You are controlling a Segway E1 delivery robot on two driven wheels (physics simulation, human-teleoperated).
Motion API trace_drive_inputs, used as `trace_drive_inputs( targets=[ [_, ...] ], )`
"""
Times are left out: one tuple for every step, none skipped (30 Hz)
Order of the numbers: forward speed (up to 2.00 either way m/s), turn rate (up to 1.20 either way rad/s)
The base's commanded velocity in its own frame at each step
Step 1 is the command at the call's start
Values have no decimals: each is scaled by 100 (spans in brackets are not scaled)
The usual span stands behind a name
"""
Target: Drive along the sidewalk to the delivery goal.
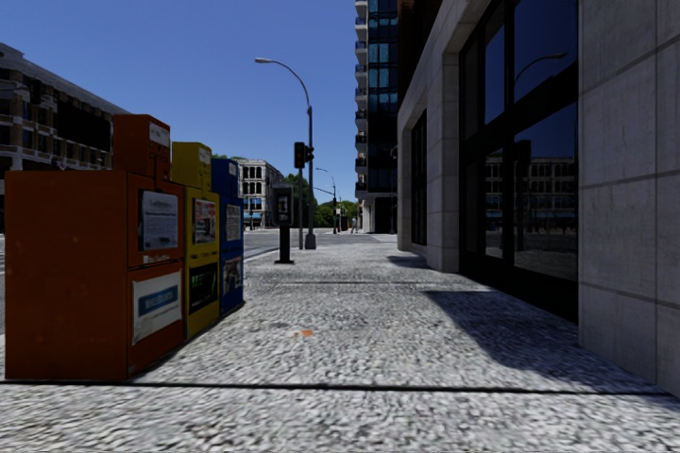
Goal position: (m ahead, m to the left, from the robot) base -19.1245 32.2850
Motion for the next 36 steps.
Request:
trace_drive_inputs(
  targets=[
    [198, 0],
    [198, 0],
    [198, 0],
    [198, 0],
    [198, 0],
    [198, 0],
    [198, 0],
    [198, 0],
    [198, 0],
    [198, 0],
    [198, 0],
    [198, 0],
    [198, 0],
    [198, 0],
    [198, 0],
    [198, 0],
    [198, 0],
    [198, 0],
    [198, 0],
    [198, 0],
    [198, 0],
    [198, 0],
    [198, 0],
    [198, 0],
    [198, 0],
    [198, 0],
    [198, 0],
    [198, 0],
    [198, 0],
    [198, 0],
    [198, 0],
    [198, 0],
    [198, 0],
    [198, 0],
    [198, 0],
    [198, 0]
  ],
)
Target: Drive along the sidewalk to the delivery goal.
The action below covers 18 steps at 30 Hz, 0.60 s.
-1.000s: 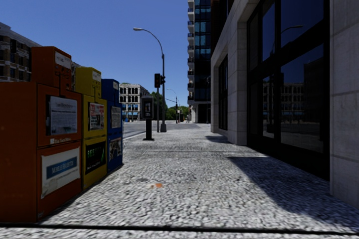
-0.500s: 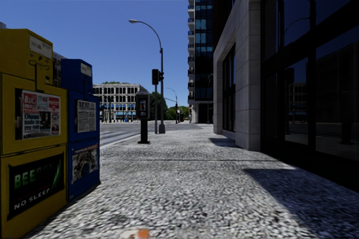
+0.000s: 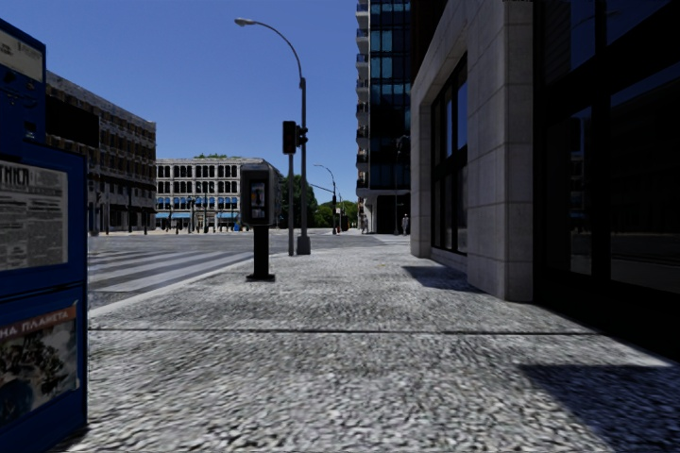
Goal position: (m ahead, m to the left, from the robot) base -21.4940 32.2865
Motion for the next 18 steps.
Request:
trace_drive_inputs(
  targets=[
    [198, 0],
    [198, 0],
    [198, 0],
    [198, 0],
    [198, 0],
    [198, 0],
    [198, 0],
    [198, 0],
    [198, 0],
    [198, 0],
    [198, 0],
    [198, 0],
    [198, 0],
    [198, 0],
    [198, 0],
    [198, 0],
    [198, 0],
    [198, 0]
  ],
)
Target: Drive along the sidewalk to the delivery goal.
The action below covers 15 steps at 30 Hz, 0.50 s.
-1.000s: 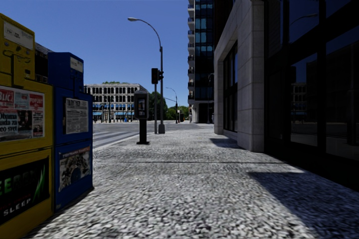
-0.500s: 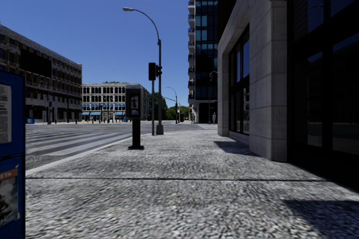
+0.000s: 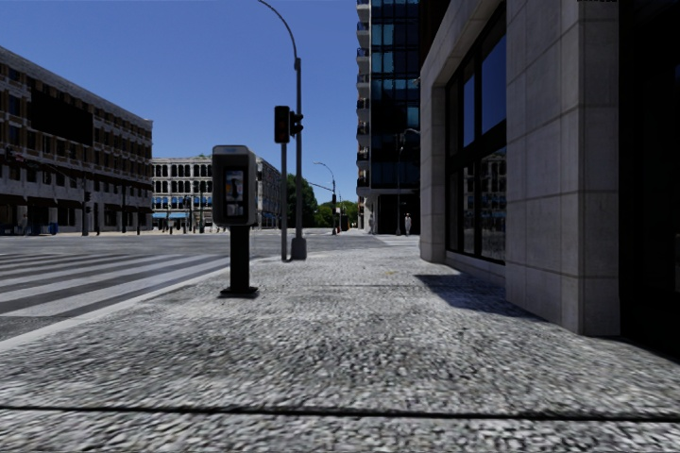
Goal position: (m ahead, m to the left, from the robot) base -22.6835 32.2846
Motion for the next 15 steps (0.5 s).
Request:
trace_drive_inputs(
  targets=[
    [198, 0],
    [198, 0],
    [198, 0],
    [198, 0],
    [198, 0],
    [198, 0],
    [198, 0],
    [198, 0],
    [198, 0],
    [198, 0],
    [198, 0],
    [198, 0],
    [198, 0],
    [198, 0],
    [198, 0]
  ],
)
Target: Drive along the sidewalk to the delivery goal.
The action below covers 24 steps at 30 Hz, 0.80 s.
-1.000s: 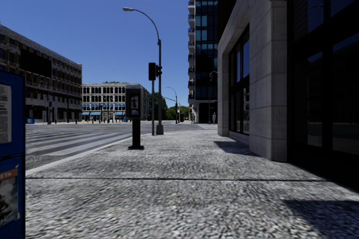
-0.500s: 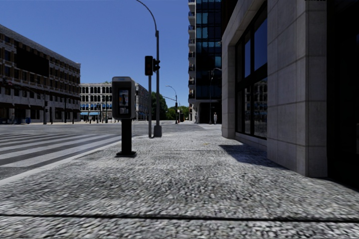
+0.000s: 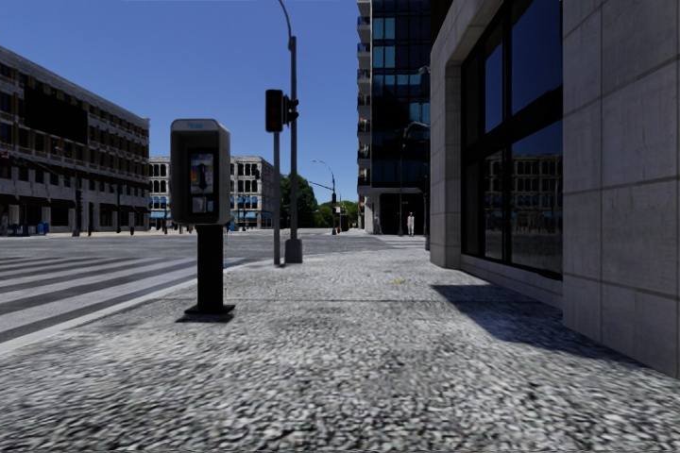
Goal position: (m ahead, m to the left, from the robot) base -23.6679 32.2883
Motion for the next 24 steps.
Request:
trace_drive_inputs(
  targets=[
    [198, 0],
    [198, 0],
    [198, 0],
    [198, 0],
    [198, 0],
    [198, 0],
    [198, 0],
    [198, 0],
    [198, 0],
    [198, 0],
    [198, 0],
    [198, 0],
    [198, 0],
    [198, 0],
    [198, 0],
    [198, 0],
    [198, 0],
    [198, 0],
    [198, 0],
    [198, 0],
    [198, 0],
    [198, 0],
    [198, 0],
    [198, 0]
  ],
)
